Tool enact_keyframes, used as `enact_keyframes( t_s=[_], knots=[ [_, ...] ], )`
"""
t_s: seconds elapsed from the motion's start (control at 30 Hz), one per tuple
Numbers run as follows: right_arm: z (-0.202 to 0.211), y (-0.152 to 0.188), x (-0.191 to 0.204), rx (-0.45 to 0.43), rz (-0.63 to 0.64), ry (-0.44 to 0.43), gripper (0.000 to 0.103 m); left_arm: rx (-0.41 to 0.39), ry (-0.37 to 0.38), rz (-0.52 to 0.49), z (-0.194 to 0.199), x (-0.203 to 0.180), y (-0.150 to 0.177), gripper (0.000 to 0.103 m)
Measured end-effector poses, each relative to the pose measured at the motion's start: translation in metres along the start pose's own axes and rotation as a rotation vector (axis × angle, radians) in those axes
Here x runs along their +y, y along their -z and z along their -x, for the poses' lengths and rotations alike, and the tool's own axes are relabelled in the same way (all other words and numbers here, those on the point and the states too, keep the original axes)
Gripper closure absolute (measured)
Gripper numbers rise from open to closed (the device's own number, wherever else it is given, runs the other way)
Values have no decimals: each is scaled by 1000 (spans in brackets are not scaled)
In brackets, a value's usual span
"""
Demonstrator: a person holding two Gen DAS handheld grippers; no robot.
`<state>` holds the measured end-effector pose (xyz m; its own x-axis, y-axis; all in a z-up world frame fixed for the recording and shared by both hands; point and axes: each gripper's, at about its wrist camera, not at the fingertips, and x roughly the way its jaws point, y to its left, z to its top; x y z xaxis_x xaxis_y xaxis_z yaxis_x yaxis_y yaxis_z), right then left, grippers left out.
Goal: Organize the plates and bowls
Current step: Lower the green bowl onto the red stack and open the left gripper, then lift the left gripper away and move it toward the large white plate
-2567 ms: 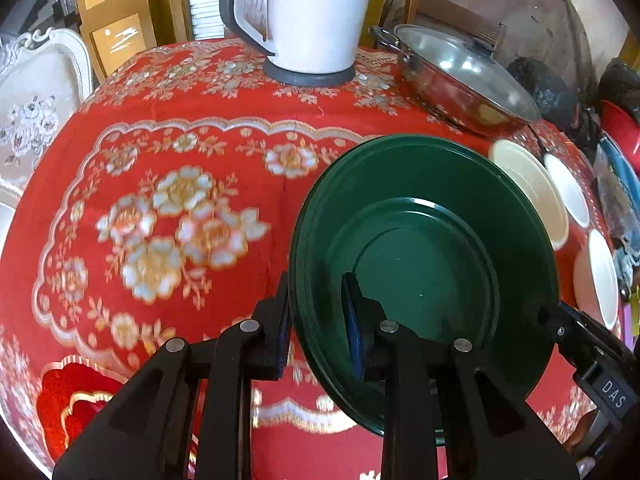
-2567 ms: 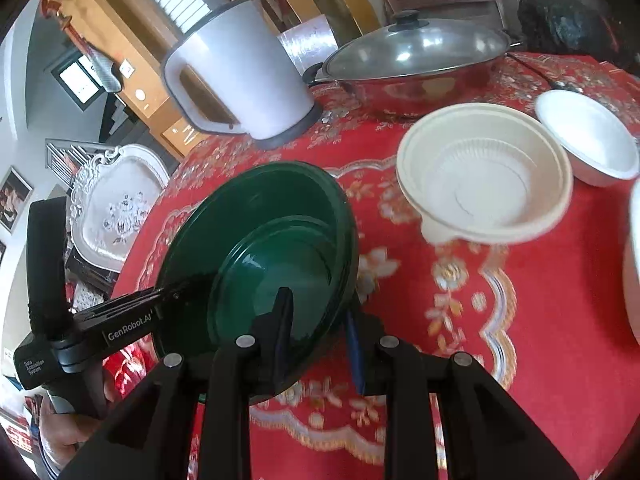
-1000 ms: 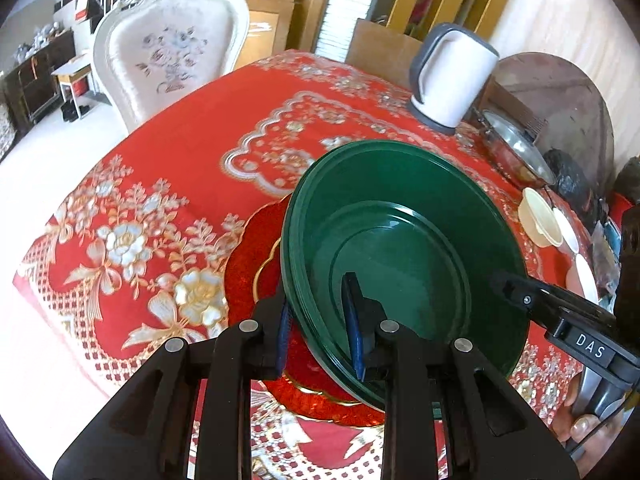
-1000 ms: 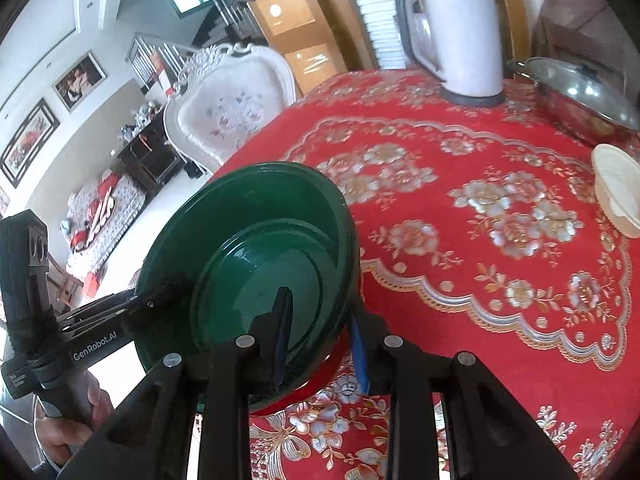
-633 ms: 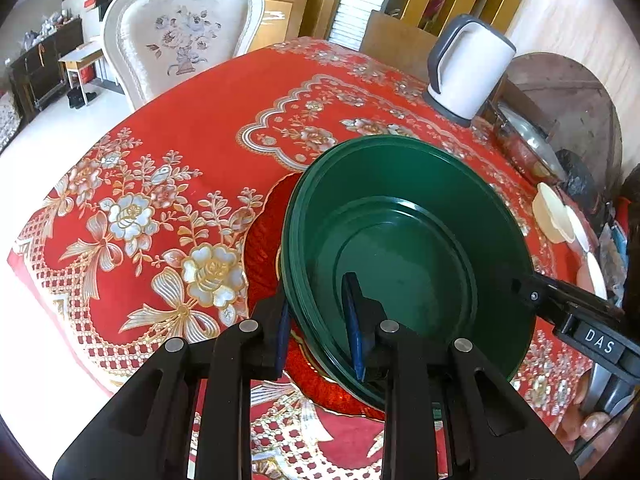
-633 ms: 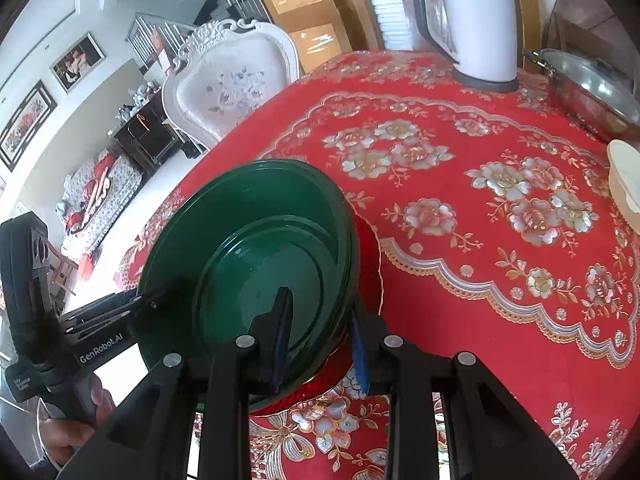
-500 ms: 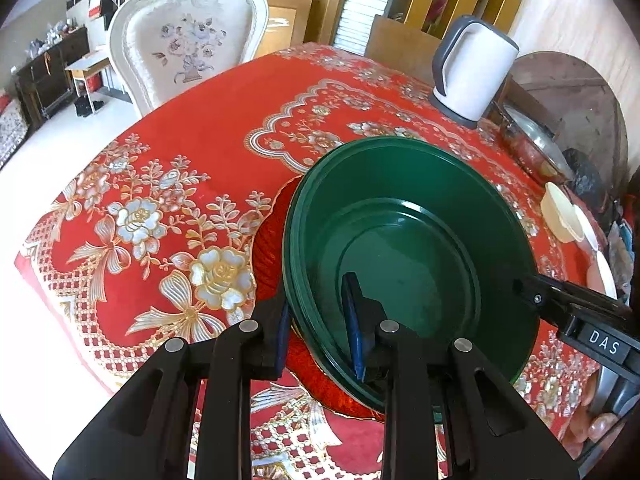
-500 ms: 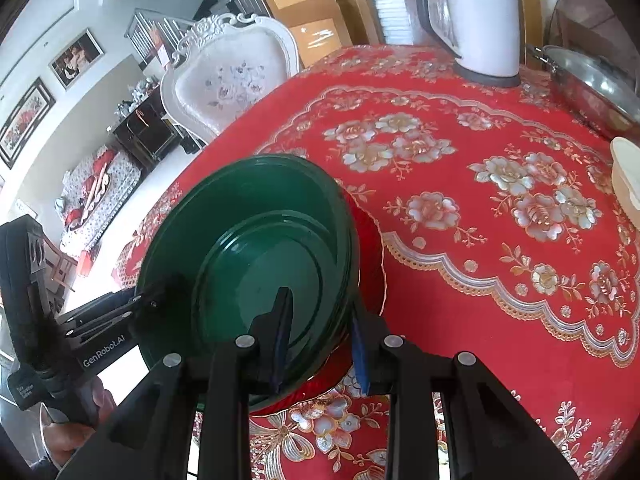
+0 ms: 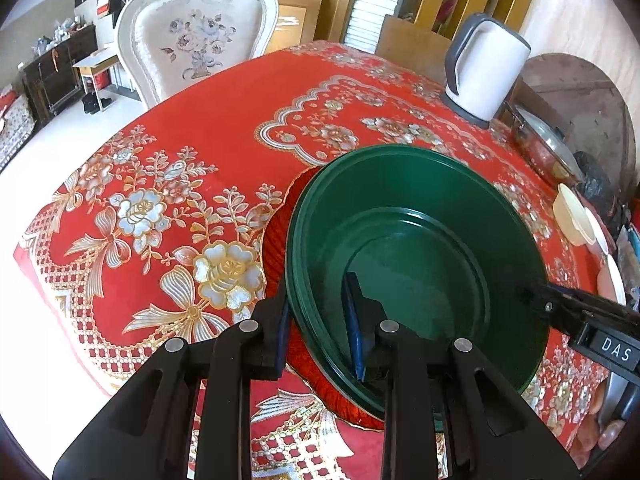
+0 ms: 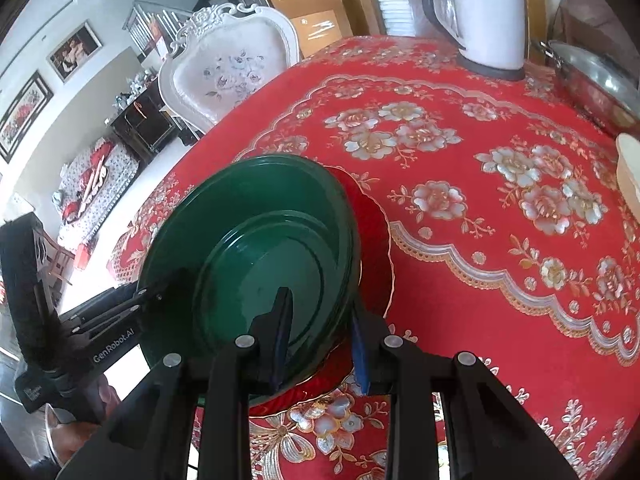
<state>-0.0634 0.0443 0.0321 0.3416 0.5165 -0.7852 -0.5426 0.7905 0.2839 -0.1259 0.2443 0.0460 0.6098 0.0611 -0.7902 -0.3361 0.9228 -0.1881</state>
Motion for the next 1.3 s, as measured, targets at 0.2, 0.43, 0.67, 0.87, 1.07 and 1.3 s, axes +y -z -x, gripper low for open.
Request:
enact_keyframes(
  t_s=[0.2,0.43,0.67,0.87,1.07,1.3],
  knots=[
    [1,1,0,4,-8,-3,62,-6,-6,10,-1,4,-2,77],
    [12,-2,-7,-18,-35,-2,59,-45,10,-6,13,0,0,62],
    [26,-2,-18,-46,-65,-21,58,-142,-35,-17,43,3,-1,39],
    [35,-3,-21,-69,-74,-35,57,-203,-82,-29,61,1,-7,39],
    [46,-1,-27,-91,-77,-29,57,-243,-49,-86,73,-27,-14,39],
    [66,5,-54,-123,-124,3,53,-236,27,-162,68,-78,-19,39]
  ],
)
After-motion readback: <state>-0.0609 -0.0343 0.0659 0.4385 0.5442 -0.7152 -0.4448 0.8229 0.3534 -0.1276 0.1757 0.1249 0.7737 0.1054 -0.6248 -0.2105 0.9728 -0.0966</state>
